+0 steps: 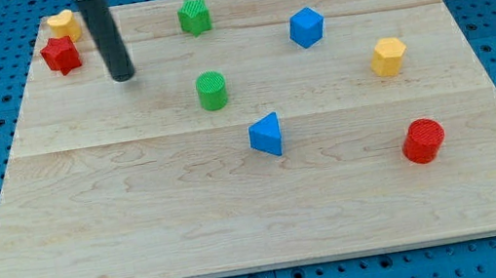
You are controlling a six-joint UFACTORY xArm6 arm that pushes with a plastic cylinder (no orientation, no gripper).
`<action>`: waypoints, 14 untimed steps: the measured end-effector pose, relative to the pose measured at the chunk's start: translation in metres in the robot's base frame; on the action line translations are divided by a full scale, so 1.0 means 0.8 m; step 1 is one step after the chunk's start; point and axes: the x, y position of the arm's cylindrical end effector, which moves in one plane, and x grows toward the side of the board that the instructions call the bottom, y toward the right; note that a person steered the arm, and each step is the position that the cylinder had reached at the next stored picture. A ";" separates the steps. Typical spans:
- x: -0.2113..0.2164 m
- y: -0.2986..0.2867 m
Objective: Move the hexagon bottom right to the red star
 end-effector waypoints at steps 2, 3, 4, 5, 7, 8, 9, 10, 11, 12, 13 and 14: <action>0.045 0.207; 0.108 0.317; 0.133 0.432; 0.088 0.495; 0.036 0.343; 0.079 0.410; 0.072 0.310; 0.025 0.242; 0.047 0.225; 0.097 0.219; 0.025 0.183; -0.024 0.177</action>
